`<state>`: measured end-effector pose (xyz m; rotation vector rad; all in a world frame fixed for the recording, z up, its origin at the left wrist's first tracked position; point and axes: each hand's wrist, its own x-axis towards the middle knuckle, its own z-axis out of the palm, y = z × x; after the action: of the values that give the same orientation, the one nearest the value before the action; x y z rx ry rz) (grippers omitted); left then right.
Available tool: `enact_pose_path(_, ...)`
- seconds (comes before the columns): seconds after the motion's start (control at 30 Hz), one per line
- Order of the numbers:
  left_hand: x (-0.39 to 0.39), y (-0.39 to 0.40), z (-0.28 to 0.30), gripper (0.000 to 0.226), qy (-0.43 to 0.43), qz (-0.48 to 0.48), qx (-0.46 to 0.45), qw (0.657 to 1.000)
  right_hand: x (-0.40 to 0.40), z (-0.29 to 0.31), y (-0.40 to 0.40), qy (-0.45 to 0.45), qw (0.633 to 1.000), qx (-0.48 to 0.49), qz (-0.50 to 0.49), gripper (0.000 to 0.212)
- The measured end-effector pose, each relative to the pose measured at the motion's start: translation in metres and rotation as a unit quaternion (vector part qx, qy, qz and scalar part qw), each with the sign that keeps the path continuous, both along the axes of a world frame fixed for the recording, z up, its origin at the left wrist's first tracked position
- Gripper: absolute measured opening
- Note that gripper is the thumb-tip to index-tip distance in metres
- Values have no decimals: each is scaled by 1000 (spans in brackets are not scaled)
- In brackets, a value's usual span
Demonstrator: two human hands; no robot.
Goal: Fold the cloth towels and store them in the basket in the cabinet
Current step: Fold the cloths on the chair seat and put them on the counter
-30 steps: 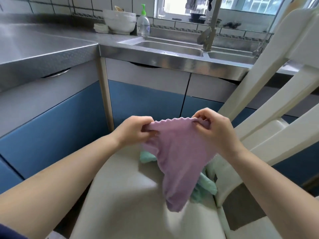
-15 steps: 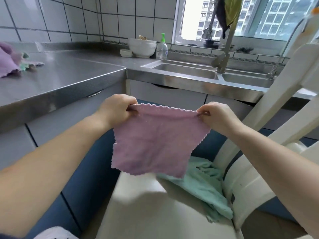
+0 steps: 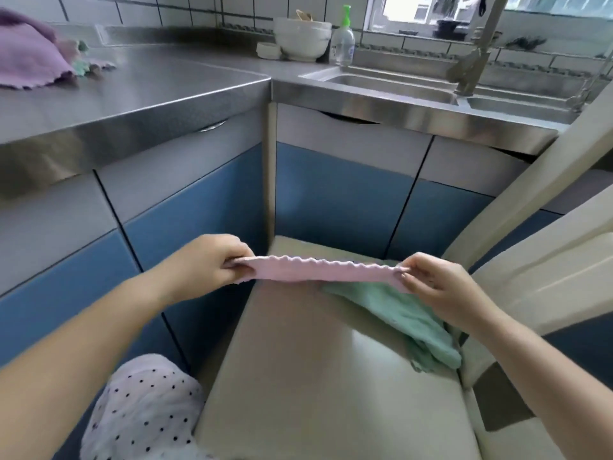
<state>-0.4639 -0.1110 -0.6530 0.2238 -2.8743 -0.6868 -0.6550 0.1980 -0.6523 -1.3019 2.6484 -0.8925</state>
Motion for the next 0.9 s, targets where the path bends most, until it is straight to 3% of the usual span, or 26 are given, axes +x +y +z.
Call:
enact_pose_path(0.17, 50, 36, -67, 8, -118, -1, 90, 989, 41, -77, 39, -81, 993, 85, 22, 7)
enact_pose_path(0.3, 72, 55, -107, 15, -160, 36, 120, 979, 61, -118, 56, -126, 985, 119, 17, 21)
enact_pose_path(0.6, 87, 77, -133, 10, -173, 102, 151, 968, 78, -144, 60, -179, 974, 140, -4, 11)
enact_pose_path(0.73, 88, 76, -138, 22, -188, 121, 146, 964, 77, -143, 60, -206, 961, 184, 2, 8)
enact_pose_path(0.9, 80, 76, -138, 15, -125, 160, 198, 959, 61, -134, 54, -184, 972, 147, -23, 10)
